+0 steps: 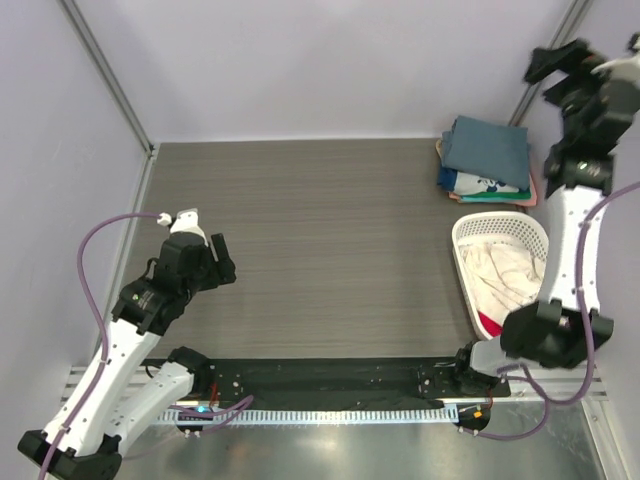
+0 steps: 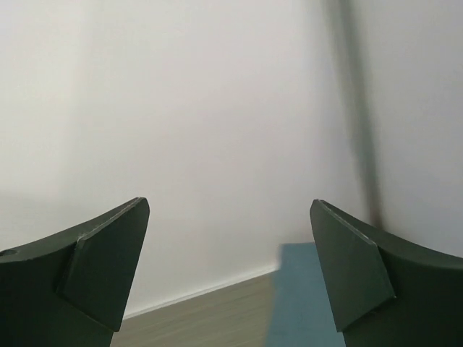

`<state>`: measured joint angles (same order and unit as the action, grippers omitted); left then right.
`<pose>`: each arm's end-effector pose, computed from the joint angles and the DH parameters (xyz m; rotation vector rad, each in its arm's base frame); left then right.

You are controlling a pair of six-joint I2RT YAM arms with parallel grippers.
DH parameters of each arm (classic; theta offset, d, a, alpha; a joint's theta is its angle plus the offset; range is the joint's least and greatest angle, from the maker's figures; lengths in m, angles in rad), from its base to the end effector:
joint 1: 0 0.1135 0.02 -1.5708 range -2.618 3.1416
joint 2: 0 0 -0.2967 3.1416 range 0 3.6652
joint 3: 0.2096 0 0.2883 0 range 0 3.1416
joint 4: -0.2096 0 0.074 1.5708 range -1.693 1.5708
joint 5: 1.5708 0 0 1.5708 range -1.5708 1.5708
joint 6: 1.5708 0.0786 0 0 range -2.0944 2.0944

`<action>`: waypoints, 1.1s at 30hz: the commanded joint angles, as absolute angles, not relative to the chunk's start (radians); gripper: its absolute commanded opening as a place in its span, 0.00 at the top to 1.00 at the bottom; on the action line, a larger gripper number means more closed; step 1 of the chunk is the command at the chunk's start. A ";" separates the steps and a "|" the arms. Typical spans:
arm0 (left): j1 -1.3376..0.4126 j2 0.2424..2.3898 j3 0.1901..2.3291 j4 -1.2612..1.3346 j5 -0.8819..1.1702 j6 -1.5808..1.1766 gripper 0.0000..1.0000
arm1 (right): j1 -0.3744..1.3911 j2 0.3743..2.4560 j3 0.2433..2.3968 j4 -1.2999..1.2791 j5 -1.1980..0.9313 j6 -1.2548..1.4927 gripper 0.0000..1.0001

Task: Fold and stack the t-shirts
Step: Reset both grippers

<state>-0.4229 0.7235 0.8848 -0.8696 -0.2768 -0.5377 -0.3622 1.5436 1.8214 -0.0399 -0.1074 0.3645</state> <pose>0.1729 -0.0543 0.3171 -0.2730 2.2380 -0.2004 0.3906 -0.1390 0.5810 0.3882 1.2770 0.0735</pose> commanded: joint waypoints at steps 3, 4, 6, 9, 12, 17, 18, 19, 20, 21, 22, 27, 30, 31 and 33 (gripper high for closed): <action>-0.417 0.701 0.888 -0.831 -0.268 -0.520 0.29 | -0.100 1.315 1.344 0.125 -0.238 0.580 0.00; -0.419 0.696 0.887 -0.830 -0.264 -0.519 0.28 | -0.060 1.302 1.319 0.088 -0.248 0.581 0.00; -0.419 0.683 0.885 -0.824 -0.253 -0.517 0.27 | 0.000 1.278 1.263 -0.034 -0.278 0.551 0.00; -0.417 0.658 0.884 -0.816 -0.242 -0.515 0.26 | 0.138 1.218 1.157 -0.130 -0.229 0.508 0.00; -0.419 0.640 0.884 -0.805 -0.224 -0.515 0.25 | 0.178 1.142 1.011 -0.146 -0.291 0.558 0.00; -0.419 0.621 0.879 -0.795 -0.218 -0.512 0.24 | 0.287 1.060 0.792 -0.166 -0.341 0.612 0.00; -0.417 0.618 0.877 -0.795 -0.227 -0.512 0.24 | 0.302 1.048 0.766 -0.179 -0.338 0.626 0.00; -0.417 0.621 0.880 -0.801 -0.229 -0.512 0.24 | 0.314 1.033 0.743 -0.181 -0.334 0.630 0.00; -0.417 0.618 0.884 -0.804 -0.232 -0.512 0.24 | 0.325 1.005 0.703 -0.184 -0.328 0.634 0.00; -0.419 0.617 0.881 -0.804 -0.235 -0.511 0.24 | 0.339 0.988 0.689 -0.204 -0.319 0.637 0.00; -0.419 0.617 0.879 -0.802 -0.244 -0.512 0.24 | 0.345 0.971 0.672 -0.216 -0.296 0.641 0.00; -0.419 0.608 0.885 -0.813 -0.264 -0.517 0.25 | 0.353 0.815 0.658 -0.317 -0.236 0.592 0.00; -0.417 0.586 0.884 -0.807 -0.267 -0.520 0.24 | 0.353 0.735 0.643 -0.337 -0.203 0.583 0.00; -0.419 0.581 0.882 -0.805 -0.267 -0.520 0.24 | 0.353 0.724 0.634 -0.337 -0.198 0.583 0.00; -0.417 0.568 0.877 -0.801 -0.268 -0.520 0.24 | 0.354 0.704 0.623 -0.337 -0.196 0.597 0.00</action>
